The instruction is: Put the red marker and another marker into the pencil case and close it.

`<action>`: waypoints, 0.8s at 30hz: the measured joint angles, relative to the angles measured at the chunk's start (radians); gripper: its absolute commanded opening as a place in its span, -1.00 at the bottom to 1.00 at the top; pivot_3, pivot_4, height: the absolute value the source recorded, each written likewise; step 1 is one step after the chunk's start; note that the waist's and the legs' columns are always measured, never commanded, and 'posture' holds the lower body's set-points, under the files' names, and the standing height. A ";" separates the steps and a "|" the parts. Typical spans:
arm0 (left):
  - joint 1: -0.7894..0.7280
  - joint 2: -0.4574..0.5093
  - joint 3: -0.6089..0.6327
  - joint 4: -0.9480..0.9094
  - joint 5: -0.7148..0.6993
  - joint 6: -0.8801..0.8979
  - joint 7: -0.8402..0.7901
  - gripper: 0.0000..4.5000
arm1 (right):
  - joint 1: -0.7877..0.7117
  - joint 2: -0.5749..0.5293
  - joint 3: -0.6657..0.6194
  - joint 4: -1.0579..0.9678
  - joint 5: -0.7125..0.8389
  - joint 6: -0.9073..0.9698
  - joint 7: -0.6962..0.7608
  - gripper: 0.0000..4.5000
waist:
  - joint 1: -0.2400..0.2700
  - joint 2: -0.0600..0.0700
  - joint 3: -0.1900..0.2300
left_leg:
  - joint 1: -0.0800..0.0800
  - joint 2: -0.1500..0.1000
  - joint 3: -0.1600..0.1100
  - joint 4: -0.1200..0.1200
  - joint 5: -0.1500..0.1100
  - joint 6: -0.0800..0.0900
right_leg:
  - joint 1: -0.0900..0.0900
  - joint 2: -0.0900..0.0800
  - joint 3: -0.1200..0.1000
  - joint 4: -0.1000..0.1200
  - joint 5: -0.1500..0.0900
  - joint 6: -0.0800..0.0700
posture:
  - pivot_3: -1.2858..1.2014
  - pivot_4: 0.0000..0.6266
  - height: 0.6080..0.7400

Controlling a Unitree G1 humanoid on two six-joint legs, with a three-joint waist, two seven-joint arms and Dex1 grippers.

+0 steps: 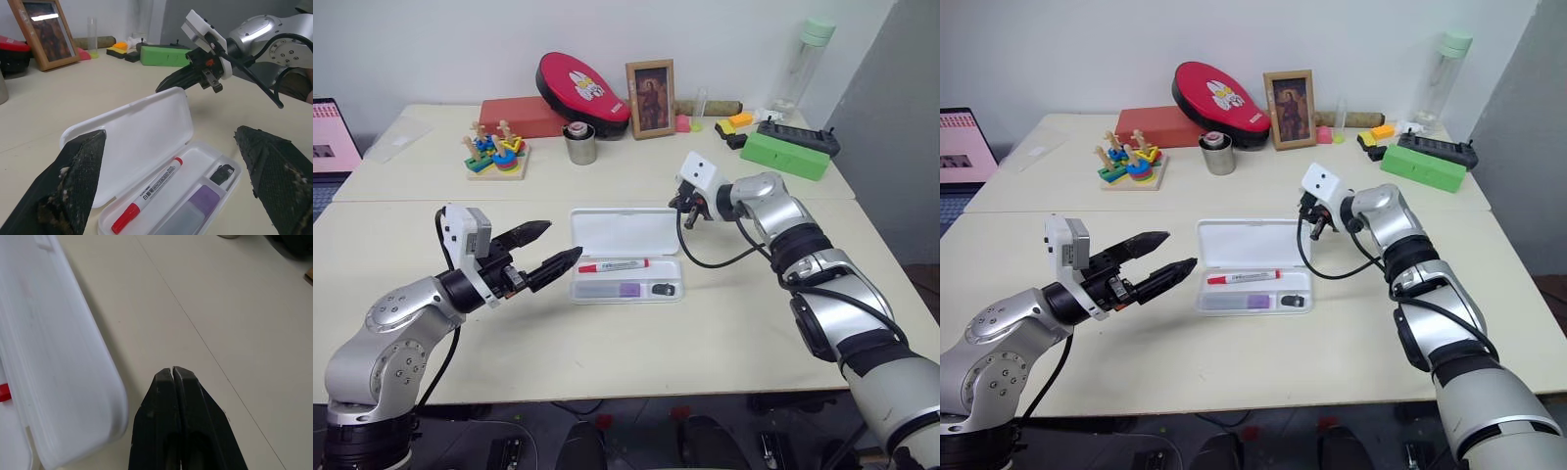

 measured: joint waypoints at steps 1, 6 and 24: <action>0.000 0.000 0.000 -0.001 0.000 0.000 0.000 1.00 | 0.000 0.000 0.000 -0.003 0.002 0.000 0.023 -0.99 | 0.000 0.000 0.000 | 0.000 0.000 0.000 0.000 0.000 0.000 | 0.000 0.000 0.000 0.000 0.000 0.000 | 0.03 -0.52 1.00; 0.001 0.004 0.001 -0.004 -0.002 0.000 0.000 1.00 | 0.026 0.002 -0.007 -0.109 0.050 -0.012 0.163 -0.99 | 0.000 0.000 0.000 | 0.000 0.000 0.000 0.000 0.000 0.000 | 0.000 0.000 0.000 0.000 0.000 0.000 | 0.03 -0.52 1.00; 0.059 0.067 0.023 -0.012 -0.029 0.046 -0.027 1.00 | 0.282 -0.051 0.109 -0.505 0.040 -0.011 0.337 -0.99 | 0.002 0.000 0.000 | 0.000 0.000 0.000 0.000 0.000 0.000 | 0.001 0.000 0.000 0.000 0.000 0.000 | 0.03 -0.52 1.00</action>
